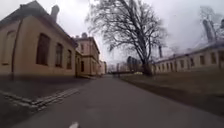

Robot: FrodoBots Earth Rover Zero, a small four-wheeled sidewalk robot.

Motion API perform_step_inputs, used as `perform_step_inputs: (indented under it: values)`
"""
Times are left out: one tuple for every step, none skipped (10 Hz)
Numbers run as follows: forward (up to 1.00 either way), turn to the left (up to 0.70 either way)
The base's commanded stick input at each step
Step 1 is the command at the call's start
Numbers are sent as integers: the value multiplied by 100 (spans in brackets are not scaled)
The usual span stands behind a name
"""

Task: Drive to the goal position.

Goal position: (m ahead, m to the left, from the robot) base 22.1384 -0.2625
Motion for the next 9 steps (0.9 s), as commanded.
perform_step_inputs:
  values:
    - [100, 0]
    - [100, 0]
    - [100, 0]
    - [100, 0]
    - [100, 0]
    - [100, 0]
    - [100, 0]
    - [100, 0]
    - [100, 0]
